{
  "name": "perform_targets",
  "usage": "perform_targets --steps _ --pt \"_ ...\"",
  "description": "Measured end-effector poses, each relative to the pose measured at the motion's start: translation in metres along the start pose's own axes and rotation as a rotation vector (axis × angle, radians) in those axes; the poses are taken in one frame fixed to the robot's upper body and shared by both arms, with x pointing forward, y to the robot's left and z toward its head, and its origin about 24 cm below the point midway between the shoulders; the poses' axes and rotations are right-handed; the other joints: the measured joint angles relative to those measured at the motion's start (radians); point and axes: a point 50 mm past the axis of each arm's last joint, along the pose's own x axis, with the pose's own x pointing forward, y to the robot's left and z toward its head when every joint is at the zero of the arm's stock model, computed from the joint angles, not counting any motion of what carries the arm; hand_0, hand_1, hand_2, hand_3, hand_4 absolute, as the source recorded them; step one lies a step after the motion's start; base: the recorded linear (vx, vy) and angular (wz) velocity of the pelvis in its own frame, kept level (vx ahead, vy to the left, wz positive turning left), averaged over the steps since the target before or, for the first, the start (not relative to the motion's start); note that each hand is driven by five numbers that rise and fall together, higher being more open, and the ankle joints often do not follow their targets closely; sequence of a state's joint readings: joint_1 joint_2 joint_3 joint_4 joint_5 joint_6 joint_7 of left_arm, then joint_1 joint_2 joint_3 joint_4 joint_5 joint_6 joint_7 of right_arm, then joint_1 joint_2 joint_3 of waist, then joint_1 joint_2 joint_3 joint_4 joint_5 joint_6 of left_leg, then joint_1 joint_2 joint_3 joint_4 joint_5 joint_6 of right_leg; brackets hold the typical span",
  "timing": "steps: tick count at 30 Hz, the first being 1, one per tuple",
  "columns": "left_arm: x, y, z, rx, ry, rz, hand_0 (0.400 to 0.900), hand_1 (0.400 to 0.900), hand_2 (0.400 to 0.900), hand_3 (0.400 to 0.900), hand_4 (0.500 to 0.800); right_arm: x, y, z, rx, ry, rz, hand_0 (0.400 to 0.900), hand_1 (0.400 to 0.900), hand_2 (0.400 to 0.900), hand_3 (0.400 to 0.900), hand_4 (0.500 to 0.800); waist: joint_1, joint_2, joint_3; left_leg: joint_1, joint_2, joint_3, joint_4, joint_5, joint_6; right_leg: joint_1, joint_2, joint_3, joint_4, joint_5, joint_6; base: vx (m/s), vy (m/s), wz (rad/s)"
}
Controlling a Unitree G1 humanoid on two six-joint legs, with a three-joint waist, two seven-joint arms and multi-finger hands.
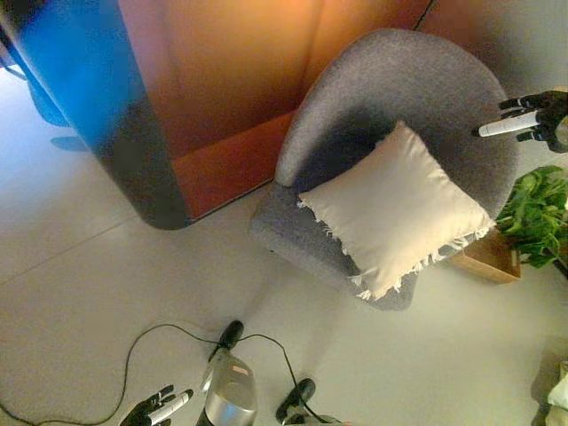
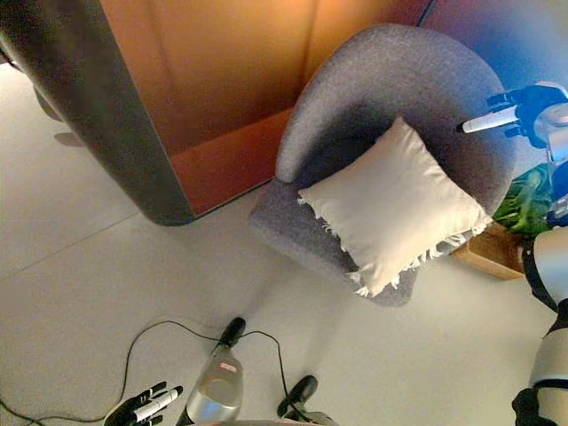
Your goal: Pick up the pillow and put it on the sofa.
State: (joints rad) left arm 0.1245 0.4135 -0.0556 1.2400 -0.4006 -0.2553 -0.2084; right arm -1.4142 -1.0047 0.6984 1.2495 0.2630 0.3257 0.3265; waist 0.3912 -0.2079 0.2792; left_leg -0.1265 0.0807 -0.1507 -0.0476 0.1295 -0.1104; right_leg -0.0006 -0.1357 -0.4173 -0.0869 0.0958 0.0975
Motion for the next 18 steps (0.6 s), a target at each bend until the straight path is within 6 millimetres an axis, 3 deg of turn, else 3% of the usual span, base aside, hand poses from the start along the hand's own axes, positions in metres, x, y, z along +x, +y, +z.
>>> perform_targets --steps 5,8,12,17,18 --pt "0.000 0.000 0.000 -0.001 0.001 -0.001 0.900 0.900 0.900 0.900 0.800 -0.005 -0.018 -0.016 0.060 0.025 -0.023 0.900 0.900 0.900 0.900 0.800 -0.045 0.001 -0.003 0.013 0.002 0.024 -0.002 0.000 0.003 -0.003 -0.001 0.029 0.001 0.004 -0.004 -0.03 0.014 -0.13" --pt "0.000 -0.001 -0.002 -0.005 0.007 -0.001 0.900 0.900 0.900 0.900 0.800 -0.005 -0.018 -0.024 0.113 0.015 -0.004 0.900 0.900 0.900 0.900 0.800 -0.083 0.006 -0.018 0.018 0.001 0.034 -0.007 0.000 0.005 -0.005 -0.002 0.036 0.001 0.008 -0.007 -0.06 0.031 -0.18" --pt "0.001 -0.009 -0.003 -0.016 0.007 -0.018 0.900 0.900 0.900 0.900 0.800 0.001 -0.002 -0.048 0.154 -0.010 0.087 0.900 0.900 0.900 0.900 0.800 -0.108 0.037 -0.068 0.043 0.001 0.062 -0.022 -0.004 0.010 -0.004 -0.006 0.059 0.001 0.010 -0.007 -0.04 0.035 -0.17" --pt "0.003 -0.021 -0.005 -0.035 0.013 -0.042 0.900 0.900 0.900 0.900 0.800 0.004 0.026 -0.102 0.132 0.036 0.193 0.900 0.900 0.900 0.900 0.800 -0.145 0.077 -0.108 0.070 0.000 0.087 -0.032 -0.007 0.015 0.006 -0.009 0.083 0.001 0.011 -0.006 -0.03 0.034 -0.13" --pt "0.003 -0.021 -0.005 -0.035 0.013 -0.043 0.900 0.900 0.900 0.900 0.800 0.004 0.027 -0.105 0.132 0.043 0.194 0.900 0.900 0.900 0.900 0.800 -0.149 0.077 -0.110 0.071 0.000 0.088 -0.032 -0.007 0.015 0.006 -0.009 0.085 0.001 0.011 -0.006 -0.02 0.013 -0.06"
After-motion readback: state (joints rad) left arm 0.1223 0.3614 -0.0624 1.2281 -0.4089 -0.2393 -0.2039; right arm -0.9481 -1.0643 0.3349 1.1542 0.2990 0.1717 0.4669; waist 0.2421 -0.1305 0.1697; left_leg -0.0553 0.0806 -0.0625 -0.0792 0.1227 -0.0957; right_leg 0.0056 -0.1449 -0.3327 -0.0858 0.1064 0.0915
